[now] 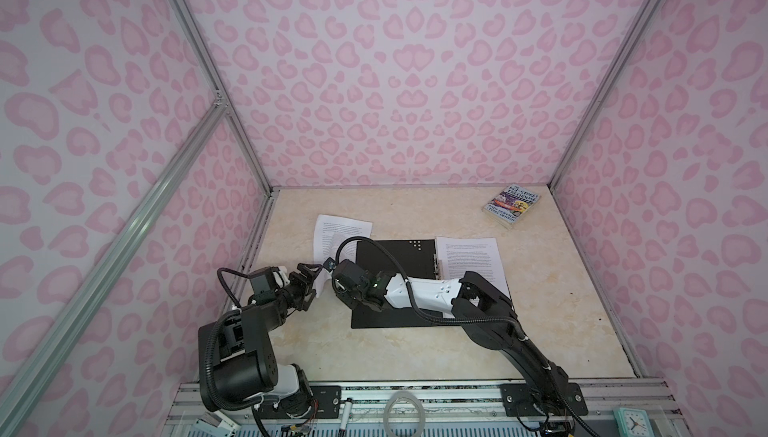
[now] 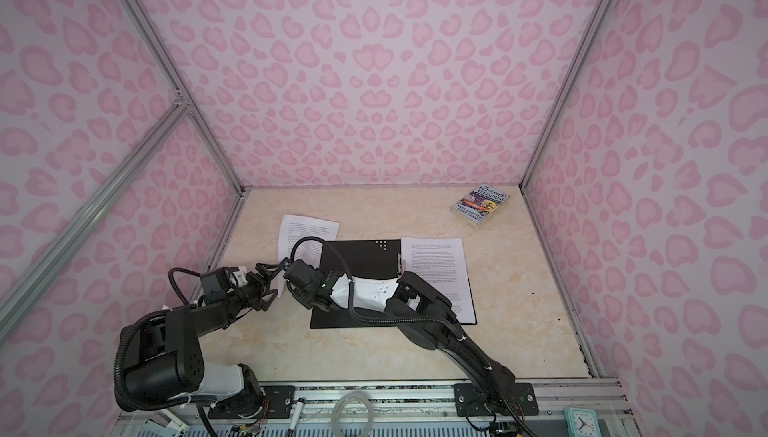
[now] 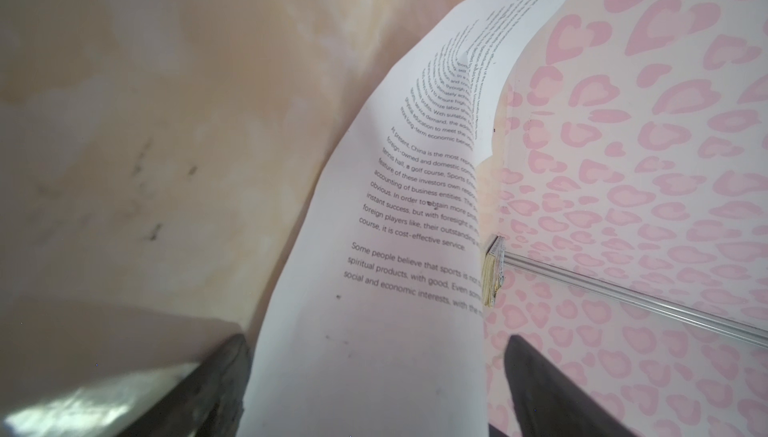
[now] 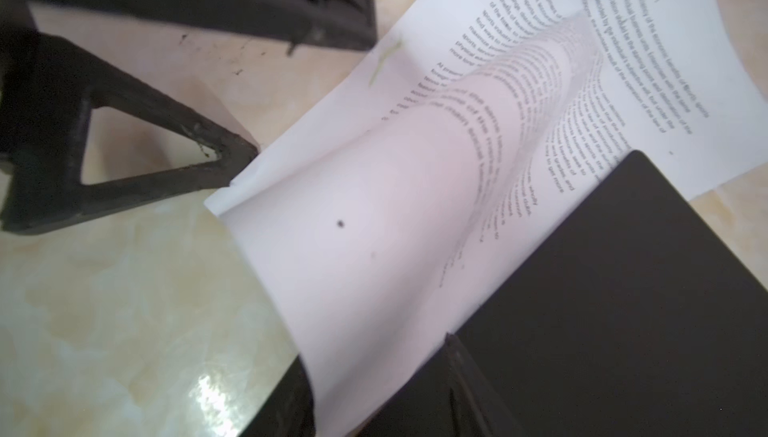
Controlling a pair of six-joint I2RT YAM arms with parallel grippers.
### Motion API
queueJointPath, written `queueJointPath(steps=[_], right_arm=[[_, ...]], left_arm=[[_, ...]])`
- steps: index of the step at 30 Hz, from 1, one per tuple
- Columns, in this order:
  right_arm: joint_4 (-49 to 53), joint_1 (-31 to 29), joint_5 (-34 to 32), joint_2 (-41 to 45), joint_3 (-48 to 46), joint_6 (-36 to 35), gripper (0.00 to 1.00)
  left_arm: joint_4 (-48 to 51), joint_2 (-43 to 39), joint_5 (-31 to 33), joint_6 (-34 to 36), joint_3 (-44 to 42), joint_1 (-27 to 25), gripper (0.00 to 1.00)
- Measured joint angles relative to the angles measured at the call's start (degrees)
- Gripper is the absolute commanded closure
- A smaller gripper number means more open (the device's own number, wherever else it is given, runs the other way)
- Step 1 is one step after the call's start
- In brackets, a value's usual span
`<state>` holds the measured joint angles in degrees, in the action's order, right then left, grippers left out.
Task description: Put the files into the folder
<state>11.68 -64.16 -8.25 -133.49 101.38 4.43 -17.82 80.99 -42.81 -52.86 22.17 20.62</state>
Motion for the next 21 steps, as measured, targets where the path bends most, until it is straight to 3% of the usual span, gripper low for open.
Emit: queueJointPath(steps=[12,21], right_arm=[[-4.31,-1.7,-3.78,-0.02,-0.79,-0.17,0.99],[-2.99,-3.39,-1.99,1.14,5.33,-4.11,1.0]], left_arm=[[9.42,-8.17,2.45,-2.45,3.74,1.31,0.03],[33.99,-23.3,9.99,3.43,22.56,8.61,0.03]])
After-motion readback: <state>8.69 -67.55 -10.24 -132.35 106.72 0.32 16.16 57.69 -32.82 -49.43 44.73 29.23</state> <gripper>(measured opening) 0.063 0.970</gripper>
